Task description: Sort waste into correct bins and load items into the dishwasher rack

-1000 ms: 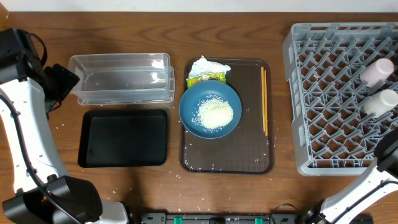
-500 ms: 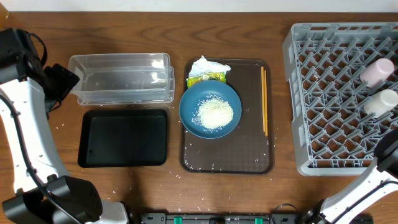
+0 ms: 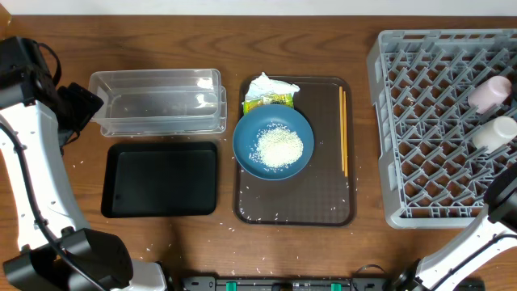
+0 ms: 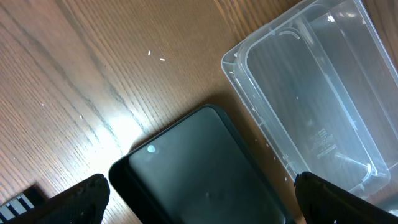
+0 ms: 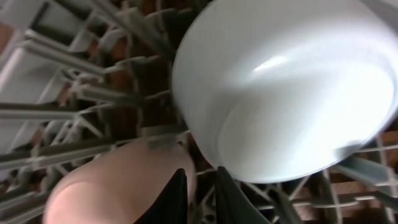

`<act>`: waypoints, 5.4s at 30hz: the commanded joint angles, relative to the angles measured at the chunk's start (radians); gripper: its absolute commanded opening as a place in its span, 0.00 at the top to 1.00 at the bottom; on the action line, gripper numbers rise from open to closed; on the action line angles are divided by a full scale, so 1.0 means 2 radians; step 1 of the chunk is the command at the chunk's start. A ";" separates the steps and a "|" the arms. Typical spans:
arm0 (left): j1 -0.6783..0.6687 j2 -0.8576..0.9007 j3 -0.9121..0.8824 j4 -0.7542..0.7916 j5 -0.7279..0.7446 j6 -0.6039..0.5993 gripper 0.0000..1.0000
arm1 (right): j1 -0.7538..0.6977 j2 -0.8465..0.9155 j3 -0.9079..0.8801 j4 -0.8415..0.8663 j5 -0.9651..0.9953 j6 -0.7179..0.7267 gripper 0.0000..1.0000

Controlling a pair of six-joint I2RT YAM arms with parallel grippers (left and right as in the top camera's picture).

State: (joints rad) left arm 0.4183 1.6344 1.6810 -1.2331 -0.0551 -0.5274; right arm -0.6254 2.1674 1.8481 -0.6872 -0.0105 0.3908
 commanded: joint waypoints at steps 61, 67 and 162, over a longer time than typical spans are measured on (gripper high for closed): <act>0.002 -0.007 0.008 -0.002 -0.003 -0.005 0.02 | -0.040 0.020 0.002 0.090 0.054 -0.020 0.99; 0.002 -0.007 0.008 -0.002 -0.003 -0.005 0.02 | -0.041 0.021 0.002 0.095 0.056 -0.020 0.98; 0.002 -0.007 0.008 -0.002 -0.003 -0.005 0.02 | 0.414 -0.075 0.001 -0.147 -0.012 -0.039 0.45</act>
State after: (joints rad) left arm 0.4183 1.6341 1.6810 -1.2331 -0.0555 -0.5274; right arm 0.1558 1.9640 1.8523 -0.9756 -0.1623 0.2333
